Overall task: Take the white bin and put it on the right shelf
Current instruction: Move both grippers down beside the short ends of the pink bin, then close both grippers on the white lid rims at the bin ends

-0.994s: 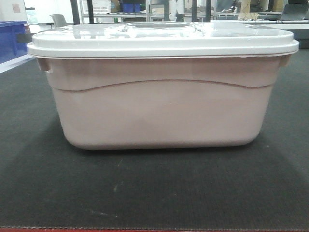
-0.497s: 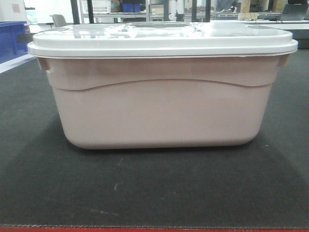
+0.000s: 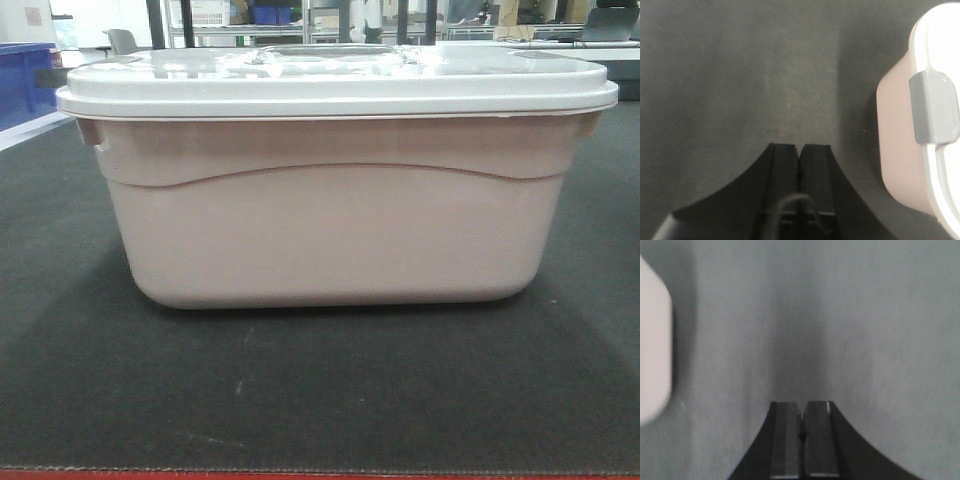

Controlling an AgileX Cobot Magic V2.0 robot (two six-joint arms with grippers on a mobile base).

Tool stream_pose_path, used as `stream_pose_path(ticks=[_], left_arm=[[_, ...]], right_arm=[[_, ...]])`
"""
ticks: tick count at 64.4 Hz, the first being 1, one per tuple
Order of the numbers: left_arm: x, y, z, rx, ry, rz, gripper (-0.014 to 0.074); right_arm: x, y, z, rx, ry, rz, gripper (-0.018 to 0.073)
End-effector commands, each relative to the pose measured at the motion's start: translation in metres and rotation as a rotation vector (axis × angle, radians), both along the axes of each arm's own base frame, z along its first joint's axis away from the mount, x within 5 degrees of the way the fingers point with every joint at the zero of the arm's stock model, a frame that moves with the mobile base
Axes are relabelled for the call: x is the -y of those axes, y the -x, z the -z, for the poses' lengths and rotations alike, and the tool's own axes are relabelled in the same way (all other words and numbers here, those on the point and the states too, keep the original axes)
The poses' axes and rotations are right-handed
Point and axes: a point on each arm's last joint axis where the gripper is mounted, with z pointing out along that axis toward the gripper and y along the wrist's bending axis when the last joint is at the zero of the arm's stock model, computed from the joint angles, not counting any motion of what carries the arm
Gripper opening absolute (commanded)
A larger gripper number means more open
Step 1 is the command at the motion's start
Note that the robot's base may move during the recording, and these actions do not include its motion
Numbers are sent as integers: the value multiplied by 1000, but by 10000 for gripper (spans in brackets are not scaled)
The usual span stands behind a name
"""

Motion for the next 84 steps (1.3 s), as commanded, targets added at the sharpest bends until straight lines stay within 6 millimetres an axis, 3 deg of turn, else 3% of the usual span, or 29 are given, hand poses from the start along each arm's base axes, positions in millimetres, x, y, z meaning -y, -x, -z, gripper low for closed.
stream_pose_path(ticks=[1,19,36,53,60,66,78,84], left_arm=[[6,-12,-6,29,50,7,-126],[9,-40,30,-131,32,10,-126],[10,-42,31,-129,32,8,-126],[10,-42,31,-131,32,8,-125],[10,-43,31,-120,26,16,-101],[10,-44,30,-95,5,45,4],[10,-48,28,-48,11,37,433],[10,-47,28,-50,22,38,566]], right_arm=[[3,-7,-7,19,19,-1,61],[-1,-21,9,-59,-42,-5,61],[-2,-50,7,-126,-73,-9,61],[-5,-77,21,-189,-116,-40,61],[-7,-82,25,-185,-143,-61,111],[-9,-85,23,-147,-160,-71,251],[-9,-89,21,-102,-153,-73,628],[-9,-88,22,-106,-157,-75,630]])
